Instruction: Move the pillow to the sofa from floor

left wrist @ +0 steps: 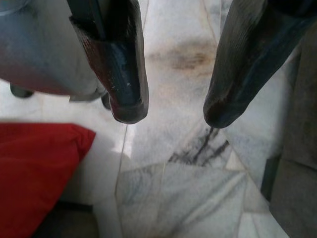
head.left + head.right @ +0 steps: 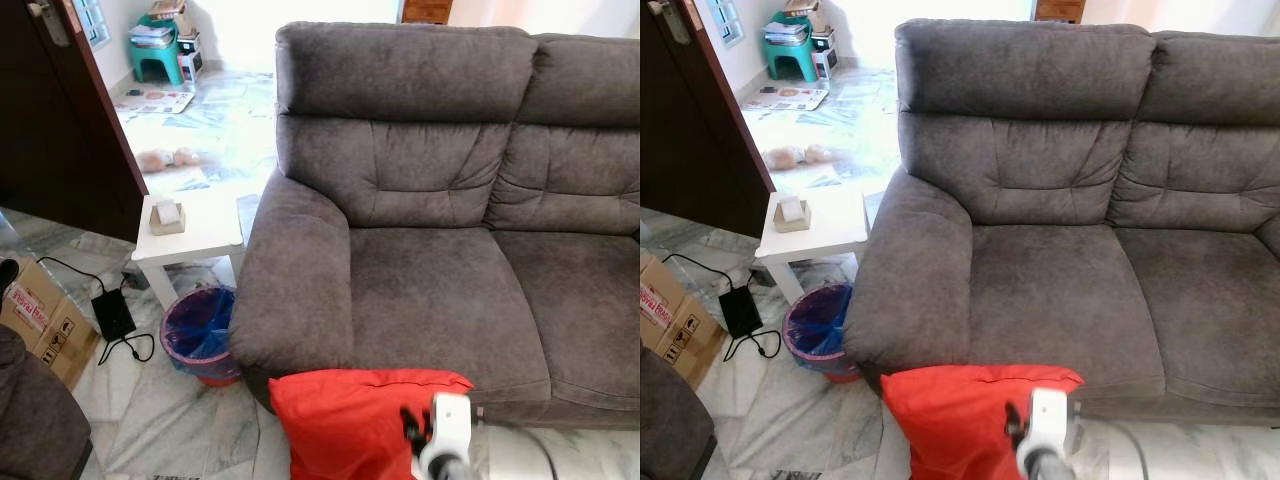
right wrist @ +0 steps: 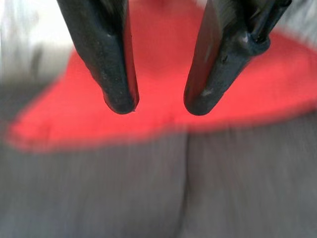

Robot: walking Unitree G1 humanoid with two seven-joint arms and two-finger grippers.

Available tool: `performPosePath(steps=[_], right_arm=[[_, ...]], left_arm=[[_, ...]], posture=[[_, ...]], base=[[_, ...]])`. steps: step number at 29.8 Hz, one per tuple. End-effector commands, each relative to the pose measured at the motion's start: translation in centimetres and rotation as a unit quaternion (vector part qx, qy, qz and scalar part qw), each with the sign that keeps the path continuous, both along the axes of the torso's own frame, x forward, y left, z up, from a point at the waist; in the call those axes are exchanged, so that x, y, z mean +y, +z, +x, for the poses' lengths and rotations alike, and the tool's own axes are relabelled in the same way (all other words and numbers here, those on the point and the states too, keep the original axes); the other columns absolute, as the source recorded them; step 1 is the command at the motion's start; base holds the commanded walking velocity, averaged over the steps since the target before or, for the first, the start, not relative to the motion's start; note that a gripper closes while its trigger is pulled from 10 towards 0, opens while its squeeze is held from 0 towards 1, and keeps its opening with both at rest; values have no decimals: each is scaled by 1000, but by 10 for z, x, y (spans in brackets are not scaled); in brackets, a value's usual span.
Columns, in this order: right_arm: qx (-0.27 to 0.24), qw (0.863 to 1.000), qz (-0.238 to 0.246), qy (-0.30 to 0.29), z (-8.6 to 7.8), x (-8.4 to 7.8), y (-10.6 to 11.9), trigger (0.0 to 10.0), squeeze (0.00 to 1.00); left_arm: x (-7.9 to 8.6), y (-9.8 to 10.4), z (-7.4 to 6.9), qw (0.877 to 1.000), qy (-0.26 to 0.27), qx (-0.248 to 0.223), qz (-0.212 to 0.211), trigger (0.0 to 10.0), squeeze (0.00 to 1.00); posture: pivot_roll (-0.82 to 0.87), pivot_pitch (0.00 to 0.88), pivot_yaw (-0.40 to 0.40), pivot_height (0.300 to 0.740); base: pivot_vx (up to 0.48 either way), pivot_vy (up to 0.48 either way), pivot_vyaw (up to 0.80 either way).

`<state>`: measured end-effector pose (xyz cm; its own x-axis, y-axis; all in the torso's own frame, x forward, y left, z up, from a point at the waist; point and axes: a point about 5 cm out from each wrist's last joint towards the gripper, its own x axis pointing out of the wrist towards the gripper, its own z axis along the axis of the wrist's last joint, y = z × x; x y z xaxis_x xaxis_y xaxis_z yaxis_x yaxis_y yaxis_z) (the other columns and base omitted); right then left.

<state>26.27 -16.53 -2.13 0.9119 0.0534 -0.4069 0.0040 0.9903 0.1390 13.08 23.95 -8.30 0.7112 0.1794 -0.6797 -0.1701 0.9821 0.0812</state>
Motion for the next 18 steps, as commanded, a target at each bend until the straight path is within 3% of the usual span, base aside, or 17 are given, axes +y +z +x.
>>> performPosePath(steps=[1, 4, 9, 10, 12, 13, 18], right_arm=[[-32, 999, 7, -7, 1, -4, 6, 10000, 0], [-76, 997, 10, 8, 0, -4, 15, 10000, 0], [-88, 996, 14, -5, 0, -4, 18, 10000, 0], [-88, 996, 18, -12, 1, -3, 19, 10000, 0], [-88, 996, 25, -21, 4, 0, 20, 10000, 0], [-88, 995, 30, -23, 6, 2, 21, 10000, 0], [-97, 994, 34, -22, 11, 3, 28, 10000, 0]], left_arm=[[1, -1, -6, 1000, 5, 0, 1, 10000, 0], [1, 0, -5, 1000, 10, -14, -10, 10000, 0], [0, 2, -3, 1000, 5, -29, -9, 10000, 0], [-1, 29, 41, 990, -22, -137, 19, 10000, 0], [-10, 80, 96, 957, -58, -281, 49, 10000, 0], [-16, 104, 115, 943, -70, -321, 55, 10000, 0], [-20, 113, 123, 935, -68, -344, 43, 10000, 0]], posture=[[55, 103, 16, 740], [39, 113, 10, 740], [48, 112, 8, 740], [49, 111, 9, 740], [53, 105, 8, 740], [55, 100, 8, 740], [43, 92, 8, 740]], base=[[0, 0, 0], [0, 0, 0], [0, 0, 0], [0, 0, 0], [0, 0, 0], [0, 0, 0], [0, 0, 0]])
